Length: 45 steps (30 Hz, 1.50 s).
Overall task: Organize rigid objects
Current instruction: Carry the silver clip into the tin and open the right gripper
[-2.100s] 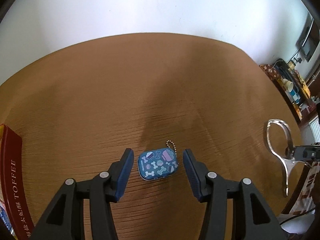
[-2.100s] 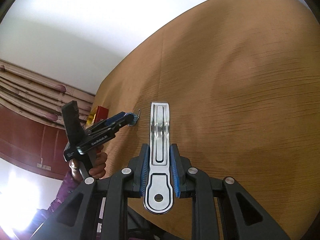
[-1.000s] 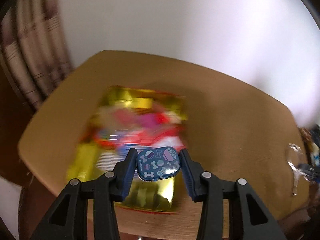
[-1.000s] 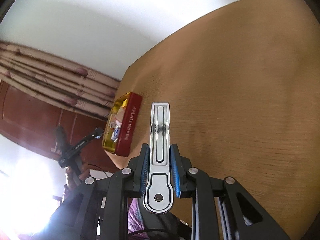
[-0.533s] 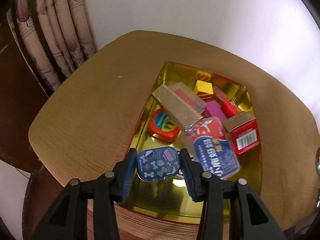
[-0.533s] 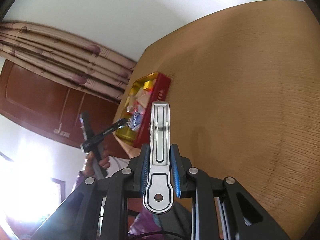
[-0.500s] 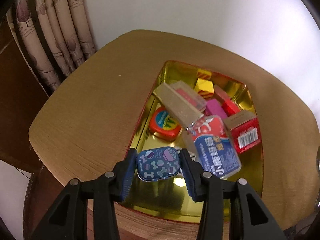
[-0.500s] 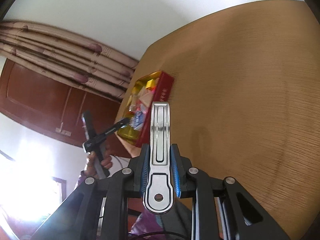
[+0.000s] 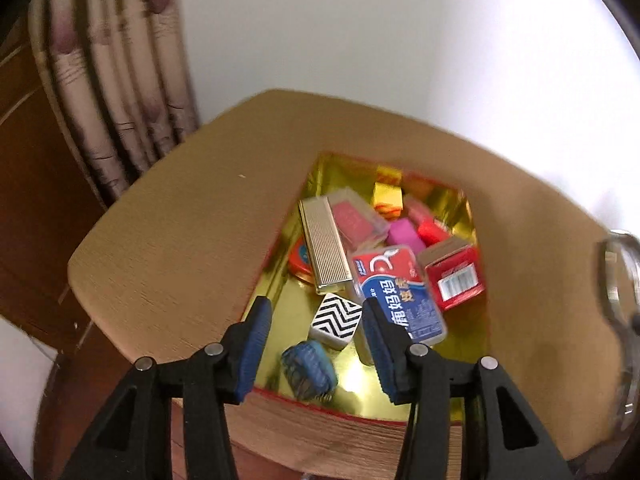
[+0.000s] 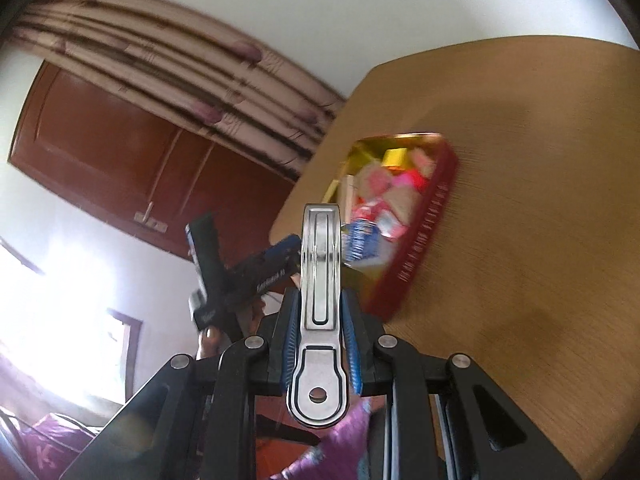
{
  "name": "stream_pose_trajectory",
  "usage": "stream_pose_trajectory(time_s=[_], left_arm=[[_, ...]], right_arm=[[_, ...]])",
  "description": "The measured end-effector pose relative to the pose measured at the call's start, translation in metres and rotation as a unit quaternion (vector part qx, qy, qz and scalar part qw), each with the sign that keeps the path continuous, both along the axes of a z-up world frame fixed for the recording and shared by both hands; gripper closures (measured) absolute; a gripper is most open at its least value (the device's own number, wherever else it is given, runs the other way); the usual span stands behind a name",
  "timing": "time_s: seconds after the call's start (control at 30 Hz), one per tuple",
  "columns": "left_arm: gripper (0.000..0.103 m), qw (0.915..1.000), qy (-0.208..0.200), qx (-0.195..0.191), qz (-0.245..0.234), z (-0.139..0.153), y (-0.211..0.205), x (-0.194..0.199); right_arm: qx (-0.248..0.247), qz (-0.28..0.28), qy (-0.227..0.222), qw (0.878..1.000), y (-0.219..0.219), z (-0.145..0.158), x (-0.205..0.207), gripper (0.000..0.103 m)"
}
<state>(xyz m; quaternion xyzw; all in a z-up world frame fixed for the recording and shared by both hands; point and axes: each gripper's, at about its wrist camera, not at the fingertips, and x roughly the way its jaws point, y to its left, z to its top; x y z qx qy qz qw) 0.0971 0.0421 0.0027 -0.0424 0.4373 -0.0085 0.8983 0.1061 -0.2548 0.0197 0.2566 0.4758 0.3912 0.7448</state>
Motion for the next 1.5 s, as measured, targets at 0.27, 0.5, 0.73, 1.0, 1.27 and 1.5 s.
stream_pose_trajectory(time_s=[0.27,0.5,0.73,1.0,1.27,1.5], left_arm=[[0.050,0.9987,-0.029,-0.007,0.040,0.003,0.009,-0.056],[0.050,0.9990,-0.031,-0.004,0.032,-0.004,0.007,-0.060],[0.050,0.9989,-0.019,-0.023,0.036,-0.012,0.015,-0.055],[0.050,0.9987,-0.016,-0.033,0.035,-0.016,0.018,-0.054],[0.050,0.9986,-0.037,-0.022,0.031,-0.010,0.017,-0.053],[0.050,0.9970,-0.074,0.008,0.023,0.001,0.013,-0.051]], right_arm=[[-0.018,0.124,-0.059,0.990,0.086,-0.019,0.048,0.082],[-0.084,0.209,-0.090,0.970,0.130,-0.037,0.075,0.083],[-0.088,0.210,-0.088,0.970,0.135,-0.050,0.083,0.083],[-0.037,0.147,-0.127,0.980,0.113,-0.028,0.058,0.081],[-0.137,-0.056,-0.271,0.951,0.094,0.008,-0.034,0.025],[-0.206,-0.160,-0.253,0.932,0.094,-0.004,-0.046,0.020]])
